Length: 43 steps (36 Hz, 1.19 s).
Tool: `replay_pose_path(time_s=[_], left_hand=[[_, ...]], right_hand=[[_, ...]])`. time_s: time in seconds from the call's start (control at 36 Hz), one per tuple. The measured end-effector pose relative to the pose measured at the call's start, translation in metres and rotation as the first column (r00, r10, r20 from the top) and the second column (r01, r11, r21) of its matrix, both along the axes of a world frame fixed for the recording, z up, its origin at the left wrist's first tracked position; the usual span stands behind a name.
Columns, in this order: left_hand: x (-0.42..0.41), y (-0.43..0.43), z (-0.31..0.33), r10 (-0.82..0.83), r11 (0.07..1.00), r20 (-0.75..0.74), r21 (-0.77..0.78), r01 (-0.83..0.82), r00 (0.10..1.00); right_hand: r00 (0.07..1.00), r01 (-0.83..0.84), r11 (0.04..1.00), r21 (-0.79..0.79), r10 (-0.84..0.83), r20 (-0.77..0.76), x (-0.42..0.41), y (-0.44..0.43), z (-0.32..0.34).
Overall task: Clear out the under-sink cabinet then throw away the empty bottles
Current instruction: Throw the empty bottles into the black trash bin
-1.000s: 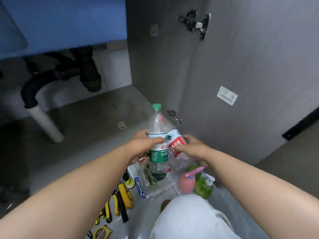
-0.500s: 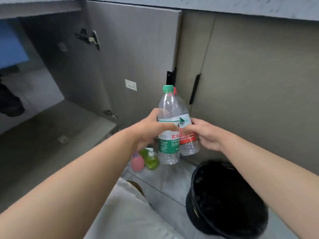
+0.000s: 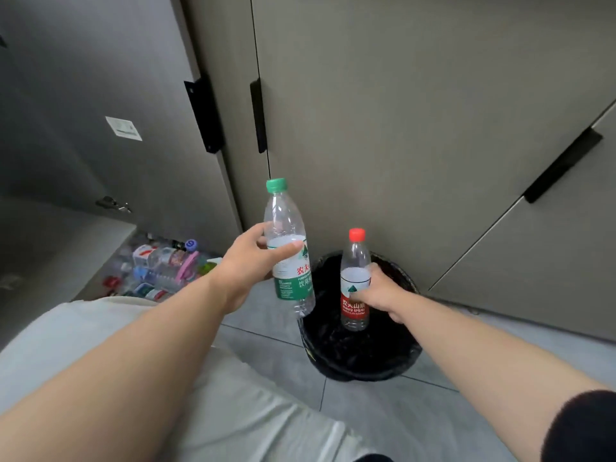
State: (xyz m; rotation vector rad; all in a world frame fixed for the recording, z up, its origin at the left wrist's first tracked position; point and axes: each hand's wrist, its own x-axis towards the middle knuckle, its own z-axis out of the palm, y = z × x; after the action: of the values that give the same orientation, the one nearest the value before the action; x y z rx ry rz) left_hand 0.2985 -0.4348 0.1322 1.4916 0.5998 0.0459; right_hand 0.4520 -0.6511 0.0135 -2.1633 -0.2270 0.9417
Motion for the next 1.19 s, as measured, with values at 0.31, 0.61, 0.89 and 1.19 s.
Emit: replay_pose_path(time_s=[0.31,0.61,0.89,1.19], left_hand=[[0.011,0.010,-0.005,0.043,0.999,0.046,0.007,-0.043,0.998],[0.021,0.011,-0.007,-0.008,1.000,0.050,0.003,0.008,0.999],[0.025,-0.001,-0.005,-0.140,0.988,0.064,0.081,0.135,0.988],[0.019,-0.002,-0.007,-0.155,0.942,-0.047,0.295,0.162,0.987]], right_hand=[[0.992,0.058,0.974,-0.219,-0.031,0.126,-0.013,0.023,-0.054],[0.951,0.178,0.977,0.114,-0.141,-0.275,-0.014,0.048,-0.026],[0.976,-0.134,0.783,0.607,0.212,-0.058,-0.012,0.053,0.091],[0.953,-0.230,0.927,0.295,0.153,0.262,-0.009,0.033,0.055]])
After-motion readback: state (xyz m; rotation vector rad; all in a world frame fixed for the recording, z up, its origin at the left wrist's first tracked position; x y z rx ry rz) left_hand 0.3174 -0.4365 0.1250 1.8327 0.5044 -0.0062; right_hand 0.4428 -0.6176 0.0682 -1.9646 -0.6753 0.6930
